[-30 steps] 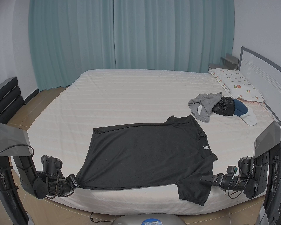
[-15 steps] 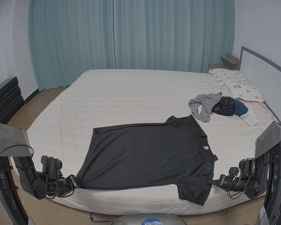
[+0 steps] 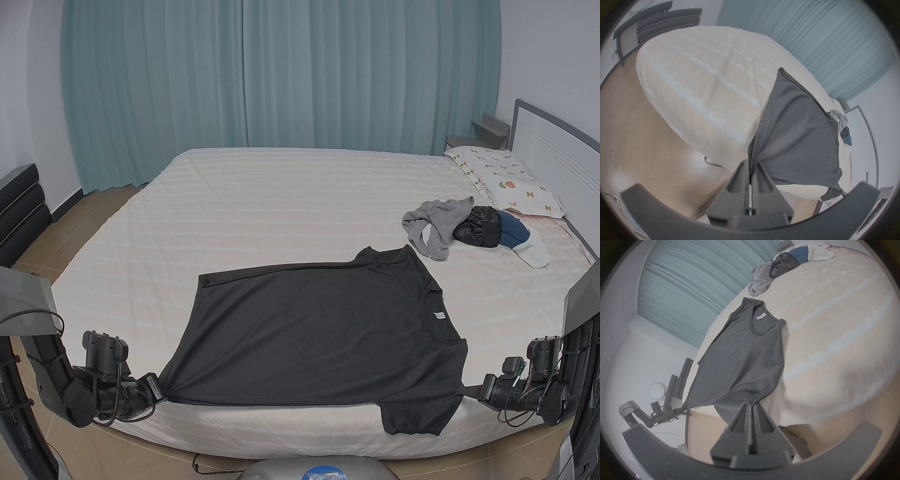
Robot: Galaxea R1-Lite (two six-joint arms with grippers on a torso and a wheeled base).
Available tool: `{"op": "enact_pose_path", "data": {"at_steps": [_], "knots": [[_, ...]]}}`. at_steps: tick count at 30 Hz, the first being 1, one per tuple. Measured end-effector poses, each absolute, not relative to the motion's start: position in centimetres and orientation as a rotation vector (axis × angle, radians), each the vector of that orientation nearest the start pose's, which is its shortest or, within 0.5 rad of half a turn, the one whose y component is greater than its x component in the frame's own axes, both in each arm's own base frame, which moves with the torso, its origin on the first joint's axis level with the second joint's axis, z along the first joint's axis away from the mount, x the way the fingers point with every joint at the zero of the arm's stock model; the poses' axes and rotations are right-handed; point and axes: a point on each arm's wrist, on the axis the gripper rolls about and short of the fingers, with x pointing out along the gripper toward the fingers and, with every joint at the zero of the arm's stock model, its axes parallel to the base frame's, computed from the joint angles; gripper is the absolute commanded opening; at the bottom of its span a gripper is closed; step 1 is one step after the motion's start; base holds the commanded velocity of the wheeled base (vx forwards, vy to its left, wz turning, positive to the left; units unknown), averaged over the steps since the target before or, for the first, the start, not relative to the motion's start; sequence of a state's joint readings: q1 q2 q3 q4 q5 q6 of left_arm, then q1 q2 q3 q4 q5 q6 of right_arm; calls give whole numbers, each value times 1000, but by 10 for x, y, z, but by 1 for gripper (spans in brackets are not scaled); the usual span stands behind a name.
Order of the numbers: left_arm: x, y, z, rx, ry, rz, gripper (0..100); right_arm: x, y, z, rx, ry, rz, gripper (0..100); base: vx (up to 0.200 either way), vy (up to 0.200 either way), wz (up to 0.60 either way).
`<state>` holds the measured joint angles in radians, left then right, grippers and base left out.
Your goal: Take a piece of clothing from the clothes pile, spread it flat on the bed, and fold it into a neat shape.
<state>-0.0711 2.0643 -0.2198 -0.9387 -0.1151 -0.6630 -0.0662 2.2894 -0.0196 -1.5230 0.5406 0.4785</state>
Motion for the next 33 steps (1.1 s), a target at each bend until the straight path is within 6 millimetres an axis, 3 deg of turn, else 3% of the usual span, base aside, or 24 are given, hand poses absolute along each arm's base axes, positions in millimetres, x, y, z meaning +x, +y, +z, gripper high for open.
{"op": "enact_pose_path", "data": {"at_steps": [13, 33], "knots": [[218, -18, -5, -559, 954, 108, 0, 192, -2, -21, 520, 997, 318, 0, 0, 0, 0], [187, -16, -7, -380, 1032, 38, 0, 166, 0, -4, 376, 1090, 391, 0, 0, 0, 0]]}}
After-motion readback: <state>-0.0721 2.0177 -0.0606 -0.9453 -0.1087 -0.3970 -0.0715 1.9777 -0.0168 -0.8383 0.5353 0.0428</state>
